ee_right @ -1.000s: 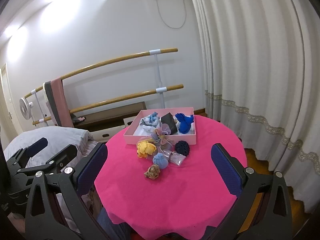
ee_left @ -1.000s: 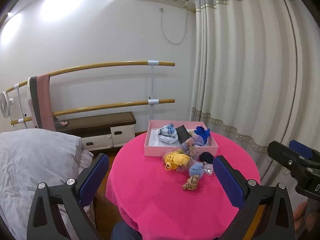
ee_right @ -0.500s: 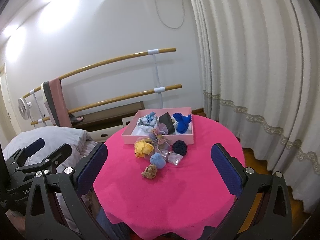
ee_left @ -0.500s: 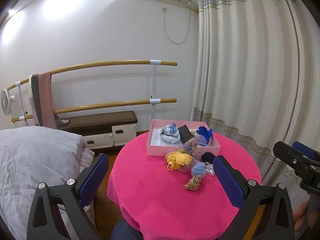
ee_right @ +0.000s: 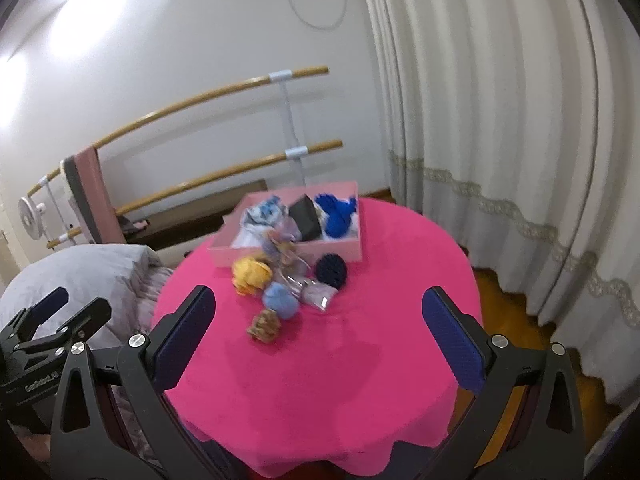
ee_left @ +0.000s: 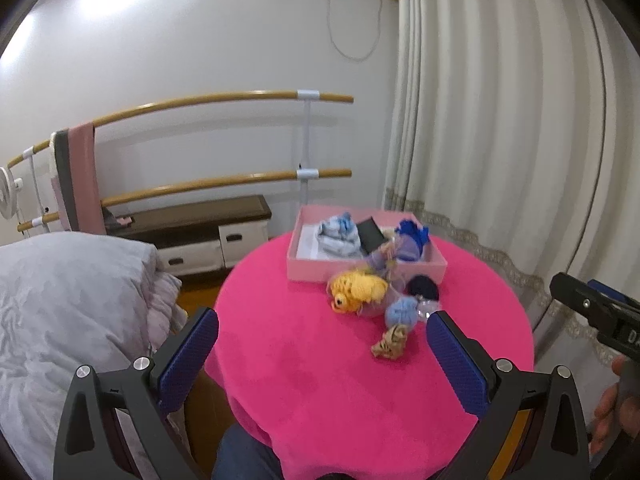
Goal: Organize soft objects
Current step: 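Move both grippers toward the remaining sachets and yellow toy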
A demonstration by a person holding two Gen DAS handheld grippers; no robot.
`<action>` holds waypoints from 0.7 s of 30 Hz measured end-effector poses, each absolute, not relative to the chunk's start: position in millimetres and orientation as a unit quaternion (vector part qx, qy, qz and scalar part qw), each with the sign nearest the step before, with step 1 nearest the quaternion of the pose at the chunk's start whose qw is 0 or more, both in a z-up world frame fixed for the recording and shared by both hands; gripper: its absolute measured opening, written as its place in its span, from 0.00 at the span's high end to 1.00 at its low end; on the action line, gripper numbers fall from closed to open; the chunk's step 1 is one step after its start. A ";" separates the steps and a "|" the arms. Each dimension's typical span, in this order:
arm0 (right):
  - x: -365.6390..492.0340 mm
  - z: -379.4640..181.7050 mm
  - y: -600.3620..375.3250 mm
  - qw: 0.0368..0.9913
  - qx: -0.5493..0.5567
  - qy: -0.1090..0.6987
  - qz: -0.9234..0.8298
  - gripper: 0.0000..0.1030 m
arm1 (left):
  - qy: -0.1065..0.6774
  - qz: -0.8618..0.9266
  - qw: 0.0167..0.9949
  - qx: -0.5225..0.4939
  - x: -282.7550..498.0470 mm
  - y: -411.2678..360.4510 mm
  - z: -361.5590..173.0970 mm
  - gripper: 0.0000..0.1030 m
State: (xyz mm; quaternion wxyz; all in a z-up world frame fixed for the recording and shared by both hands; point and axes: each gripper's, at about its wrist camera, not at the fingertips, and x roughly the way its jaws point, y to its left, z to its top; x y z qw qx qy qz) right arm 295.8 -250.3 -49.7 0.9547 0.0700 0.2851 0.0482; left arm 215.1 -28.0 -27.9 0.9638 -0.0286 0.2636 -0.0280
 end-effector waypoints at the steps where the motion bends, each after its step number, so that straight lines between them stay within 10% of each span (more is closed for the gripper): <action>1: 301.5 -57.4 -253.7 0.952 0.071 0.294 0.046 0.00 | 0.268 -0.029 0.963 -0.027 219.8 -29.6 -32.3 0.00; 21: 375.7 -141.8 -273.3 0.911 0.091 0.398 0.049 0.00 | 0.379 -0.070 0.923 -0.008 354.7 -81.0 -129.2 0.00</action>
